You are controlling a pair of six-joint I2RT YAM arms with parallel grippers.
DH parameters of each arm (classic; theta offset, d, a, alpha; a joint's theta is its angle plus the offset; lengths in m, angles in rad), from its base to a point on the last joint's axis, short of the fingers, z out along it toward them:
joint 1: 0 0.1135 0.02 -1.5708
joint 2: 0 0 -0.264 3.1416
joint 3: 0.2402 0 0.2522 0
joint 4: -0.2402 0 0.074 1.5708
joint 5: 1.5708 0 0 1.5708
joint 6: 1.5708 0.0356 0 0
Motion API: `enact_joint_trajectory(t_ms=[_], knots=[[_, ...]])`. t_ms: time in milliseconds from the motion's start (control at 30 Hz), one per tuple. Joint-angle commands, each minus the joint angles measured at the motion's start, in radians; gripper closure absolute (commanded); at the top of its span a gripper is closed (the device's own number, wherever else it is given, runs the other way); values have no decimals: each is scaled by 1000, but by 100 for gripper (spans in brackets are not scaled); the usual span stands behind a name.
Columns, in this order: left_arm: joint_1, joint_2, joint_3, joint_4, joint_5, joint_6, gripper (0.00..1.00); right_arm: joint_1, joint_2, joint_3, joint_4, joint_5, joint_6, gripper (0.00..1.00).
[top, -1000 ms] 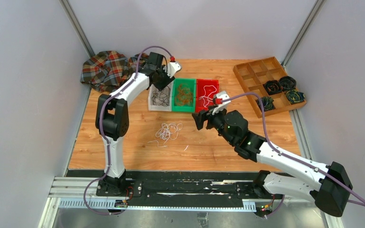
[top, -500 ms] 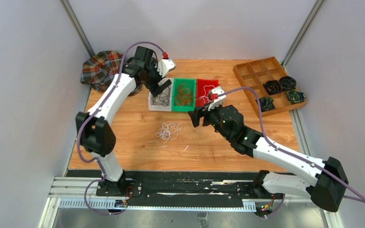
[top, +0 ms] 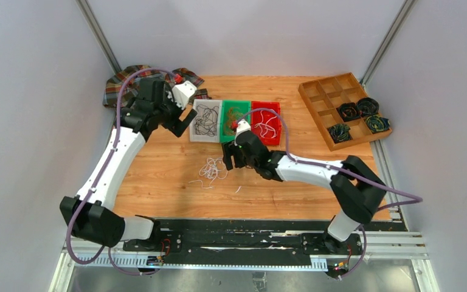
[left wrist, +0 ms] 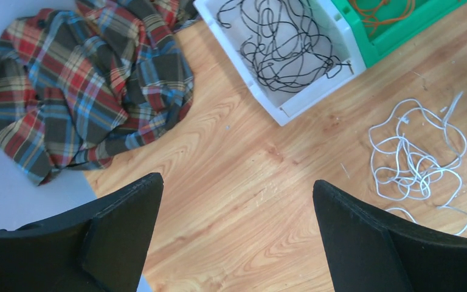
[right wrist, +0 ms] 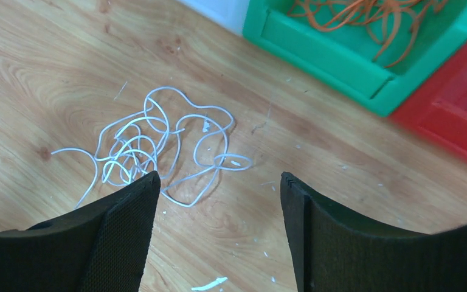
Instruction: Untangle the cables
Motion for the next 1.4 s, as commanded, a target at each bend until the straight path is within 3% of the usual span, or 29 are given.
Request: enact_joint_trajectory(t_ms=[0, 333, 467, 533, 633, 700, 1000, 1367], knots=[[22, -52, -35, 23, 11, -30, 2, 33, 96, 73, -61, -19, 36, 29], [22, -34, 25, -51, 131, -47, 2, 36, 236, 86, -36, -55, 70, 37], [22, -27, 38, -63, 158, -61, 2, 35, 274, 116, -27, -63, 73, 46], [22, -19, 47, -76, 170, -60, 2, 35, 282, 132, -27, -62, 69, 55], [22, -10, 54, -82, 177, -63, 2, 35, 254, 138, -24, -54, 45, 86], [22, -9, 59, -84, 193, -65, 2, 33, 214, 130, -24, -38, 27, 99], [22, -42, 61, -118, 350, -46, 2, 25, -39, 72, 27, -62, -65, 99], [21, -182, -21, -131, 622, 47, 2, 21, -242, 74, 111, -284, -90, 99]])
